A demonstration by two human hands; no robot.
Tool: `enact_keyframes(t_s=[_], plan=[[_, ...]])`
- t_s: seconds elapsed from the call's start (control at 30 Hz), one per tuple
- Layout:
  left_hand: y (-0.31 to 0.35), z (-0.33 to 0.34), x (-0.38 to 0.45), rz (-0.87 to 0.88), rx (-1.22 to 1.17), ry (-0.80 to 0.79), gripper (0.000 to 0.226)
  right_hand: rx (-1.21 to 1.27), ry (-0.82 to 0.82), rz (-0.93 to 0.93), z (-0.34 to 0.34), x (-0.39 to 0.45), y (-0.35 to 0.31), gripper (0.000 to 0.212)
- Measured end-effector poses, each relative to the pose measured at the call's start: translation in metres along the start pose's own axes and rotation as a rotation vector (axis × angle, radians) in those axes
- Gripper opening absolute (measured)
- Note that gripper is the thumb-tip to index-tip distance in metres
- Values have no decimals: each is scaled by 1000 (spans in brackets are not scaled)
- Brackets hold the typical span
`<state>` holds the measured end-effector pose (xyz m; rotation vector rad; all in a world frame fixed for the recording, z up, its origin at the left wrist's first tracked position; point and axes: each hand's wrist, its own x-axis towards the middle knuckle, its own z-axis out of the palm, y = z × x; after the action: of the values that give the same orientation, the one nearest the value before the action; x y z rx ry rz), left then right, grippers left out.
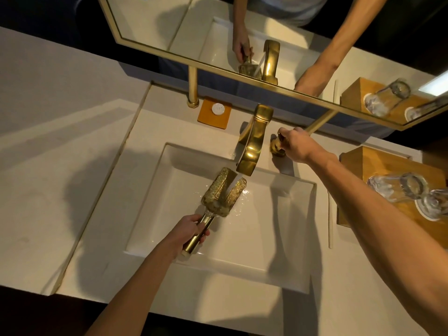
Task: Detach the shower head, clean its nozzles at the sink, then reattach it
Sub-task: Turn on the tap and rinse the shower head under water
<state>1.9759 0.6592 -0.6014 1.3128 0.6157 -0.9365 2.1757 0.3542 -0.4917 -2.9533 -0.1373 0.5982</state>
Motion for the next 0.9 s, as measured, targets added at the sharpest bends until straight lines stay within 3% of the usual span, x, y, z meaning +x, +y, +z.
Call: enact_keyframes(t_s=[0.33, 0.63, 0.9], plan=[[-3, -5, 0, 1, 66, -10, 22, -22, -19, -16, 0, 2, 1, 27], [-4, -7, 4, -10, 126, 16, 21, -66, -28, -70, -4, 0, 6, 53], [-10, -11, 7, 22, 65, -6, 25, -76, -6, -126, 1, 1, 11, 55]])
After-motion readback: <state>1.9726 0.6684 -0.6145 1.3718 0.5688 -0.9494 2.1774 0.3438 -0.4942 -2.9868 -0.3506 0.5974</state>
